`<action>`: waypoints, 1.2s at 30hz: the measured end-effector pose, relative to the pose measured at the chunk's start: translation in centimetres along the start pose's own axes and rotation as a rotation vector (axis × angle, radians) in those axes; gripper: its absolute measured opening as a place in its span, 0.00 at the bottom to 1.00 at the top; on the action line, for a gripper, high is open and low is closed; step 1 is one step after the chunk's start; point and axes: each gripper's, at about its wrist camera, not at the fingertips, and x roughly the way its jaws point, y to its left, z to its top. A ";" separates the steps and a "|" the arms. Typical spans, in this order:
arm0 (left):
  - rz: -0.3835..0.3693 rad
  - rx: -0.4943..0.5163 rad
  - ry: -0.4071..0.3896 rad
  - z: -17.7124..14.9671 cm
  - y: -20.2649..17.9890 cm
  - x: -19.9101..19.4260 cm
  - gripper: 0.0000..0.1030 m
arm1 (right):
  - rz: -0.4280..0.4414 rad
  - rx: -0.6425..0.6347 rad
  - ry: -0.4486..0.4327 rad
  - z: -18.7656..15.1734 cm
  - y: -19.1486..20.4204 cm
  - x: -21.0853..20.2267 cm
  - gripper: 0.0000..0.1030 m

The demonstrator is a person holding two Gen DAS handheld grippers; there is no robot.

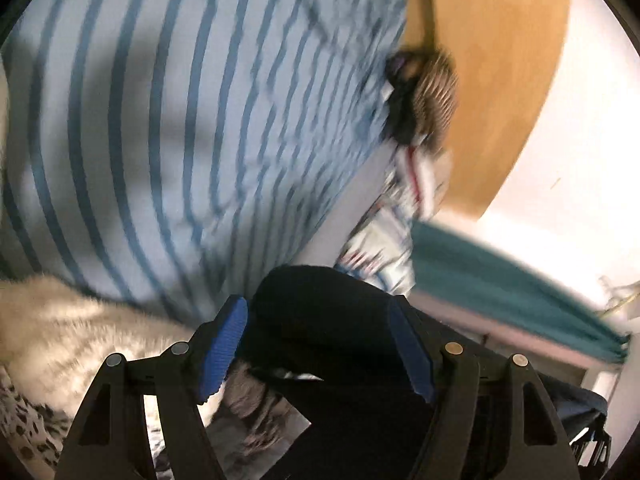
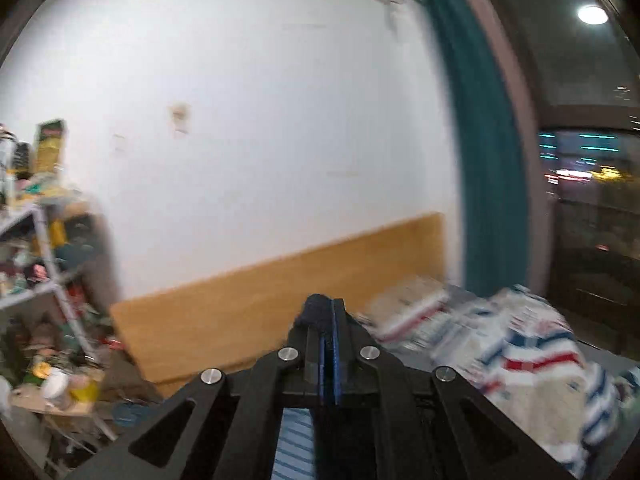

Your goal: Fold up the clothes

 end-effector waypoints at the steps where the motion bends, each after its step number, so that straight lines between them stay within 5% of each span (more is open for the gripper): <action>1: -0.032 -0.002 -0.049 0.6 -0.2 -1.8 0.71 | 0.037 0.006 -0.028 0.5 0.9 -0.1 0.04; 4: -0.085 0.006 -0.183 1.6 -1.0 -6.2 0.71 | 0.088 0.051 -0.105 1.2 1.4 -0.4 0.04; 7: -0.045 0.045 -0.247 1.7 -1.5 -8.0 0.71 | -0.048 0.084 -0.076 -0.6 -0.7 1.0 0.10; 8: -0.032 0.054 -0.255 1.7 -1.4 -8.2 0.71 | -0.125 0.089 -0.010 -2.1 -2.0 2.3 0.44; 10: -0.010 0.045 -0.245 1.5 -0.8 -7.9 0.71 | -0.242 0.076 0.166 -6.3 -4.6 5.4 0.81; 15: 0.066 0.005 -0.201 1.6 1.5 -6.6 0.71 | -0.222 0.113 0.644 -22.5 -10.9 11.4 0.71; 19: 0.108 -0.021 -0.214 2.2 2.4 -6.9 0.71 | -0.233 0.287 0.899 -35.2 -16.3 12.7 0.68; 21: 0.123 -0.031 -0.238 2.6 2.8 -7.3 0.71 | -0.221 0.369 0.968 -39.0 -18.6 13.1 0.63; 25: 0.143 -0.035 -0.255 3.3 3.2 -8.0 0.71 | -0.187 0.432 1.007 -41.9 -18.7 11.7 0.63; 36: 0.171 0.044 -0.159 2.5 2.1 -7.2 0.71 | -0.022 0.327 0.996 -41.5 -10.7 9.3 0.67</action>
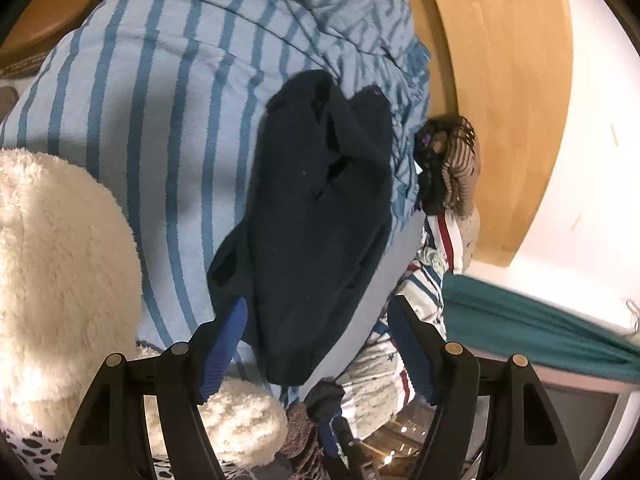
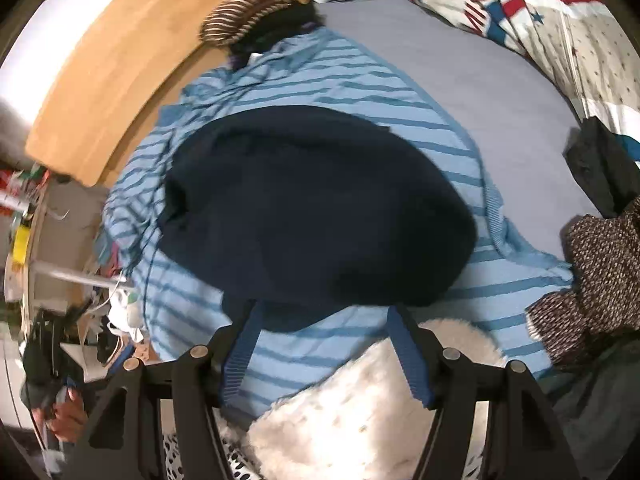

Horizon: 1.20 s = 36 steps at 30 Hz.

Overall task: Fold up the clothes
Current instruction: 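Lay the folded fleece on the striped sheet and open both grippers, then close the left gripper on an edge of the navy fleece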

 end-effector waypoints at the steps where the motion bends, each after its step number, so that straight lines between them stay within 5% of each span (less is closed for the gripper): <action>1: 0.004 0.017 0.007 -0.2 -0.3 -0.2 0.71 | 0.004 -0.028 -0.007 -0.8 0.6 -0.3 0.67; 10: -0.011 0.188 0.057 -3.8 -3.4 -2.8 0.71 | -0.032 -0.081 -0.086 -5.0 1.3 -4.9 0.73; 13: 0.035 0.370 0.052 -6.4 -6.0 -4.3 0.71 | -0.019 -0.098 -0.134 -6.2 1.0 -6.8 0.74; 18: 0.164 0.703 -0.063 -11.6 -9.4 -7.4 0.71 | -0.114 -0.137 -0.154 -7.8 1.3 -8.3 0.74; 22: 0.208 0.844 -0.134 -14.1 -9.7 -9.8 0.71 | -0.183 -0.242 -0.189 -9.0 2.9 -10.1 0.77; 26: 0.208 0.857 -0.165 -14.8 -8.7 -11.6 0.71 | -0.318 -0.350 -0.256 -10.8 4.4 -11.9 0.82; 36: 0.224 0.838 -0.179 -14.5 -7.4 -12.3 0.71 | -0.216 -0.328 -0.254 -12.2 4.5 -11.7 0.83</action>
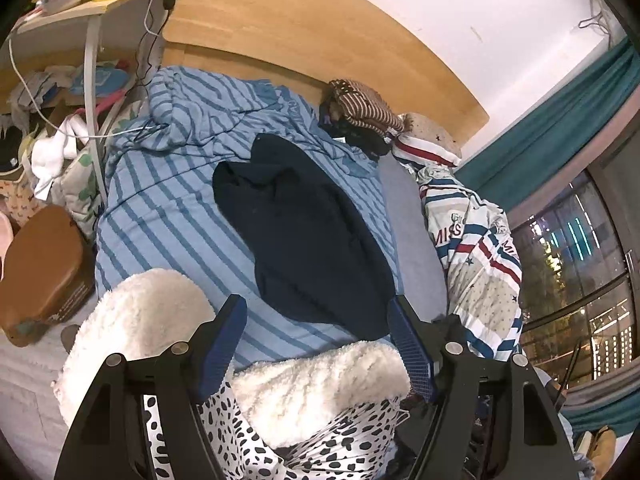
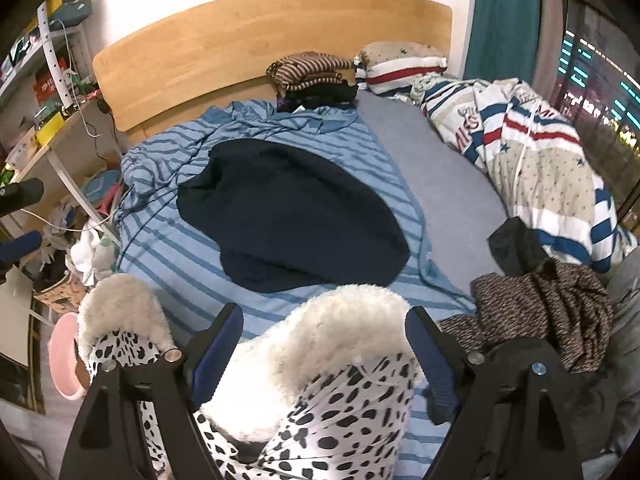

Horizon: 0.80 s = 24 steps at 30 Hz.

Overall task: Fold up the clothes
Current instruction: 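Close the left gripper on an edge of the navy fleece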

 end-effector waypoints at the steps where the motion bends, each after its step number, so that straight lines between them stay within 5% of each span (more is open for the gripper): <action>1: -0.001 -0.006 0.009 0.0 0.3 0.5 0.71 | 0.007 0.001 0.007 -0.2 0.2 0.3 0.83; 12: 0.049 -0.092 0.155 0.1 4.1 8.3 0.71 | 0.074 -0.022 0.147 -1.8 2.3 6.9 0.83; 20: 0.011 -0.203 0.242 1.0 6.6 15.6 0.71 | 0.063 -0.091 0.178 -0.4 3.5 10.0 0.83; 24: 0.021 -0.218 0.291 1.5 7.1 20.0 0.68 | 0.058 -0.009 0.185 1.2 1.8 11.8 0.81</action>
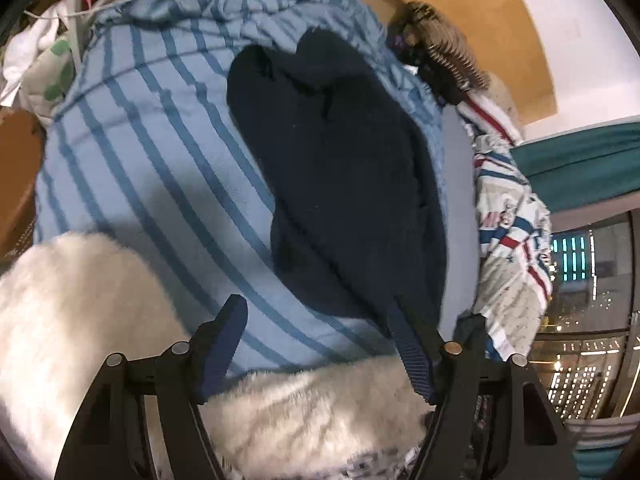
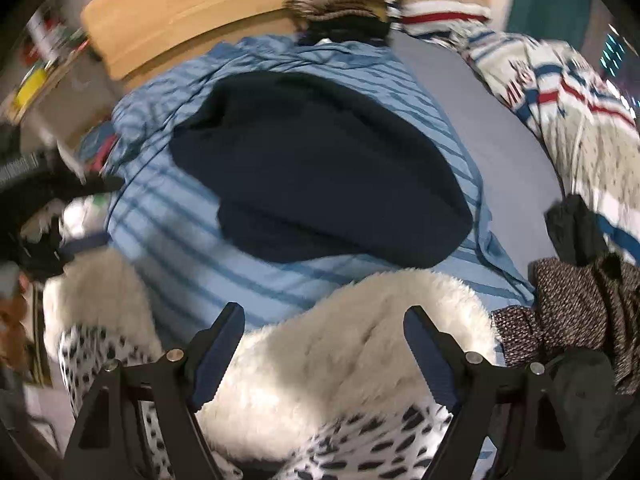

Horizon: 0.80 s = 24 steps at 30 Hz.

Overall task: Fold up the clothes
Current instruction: 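Close the left gripper on an edge of the navy fleece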

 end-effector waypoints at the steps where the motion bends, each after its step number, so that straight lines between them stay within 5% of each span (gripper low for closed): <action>1: 0.006 -0.004 0.007 0.4 -0.1 0.9 0.65 | 0.009 0.025 -0.004 0.7 -0.6 0.2 0.79; 9: 0.109 -0.001 0.183 1.9 -0.7 11.7 0.60 | 0.018 0.012 0.004 5.6 -1.8 3.0 0.79; 12: 0.090 -0.030 0.206 1.9 -0.5 14.7 0.56 | 0.026 0.004 0.051 5.3 -2.0 4.7 0.79; 15: 0.068 -0.084 0.191 1.9 -0.2 15.7 0.44 | 0.038 0.019 0.091 4.6 -2.6 5.9 0.79; 17: 0.054 -0.077 0.145 1.9 -0.5 14.8 0.13 | 0.032 0.026 0.106 4.3 -3.0 6.4 0.79; 22: 0.016 -0.100 -0.013 2.6 0.1 9.3 0.09 | 0.025 0.059 0.094 4.4 -3.8 6.1 0.78; 24: 0.059 -0.091 -0.080 2.9 0.5 6.4 0.08 | 0.035 0.073 0.072 4.4 -4.1 5.4 0.78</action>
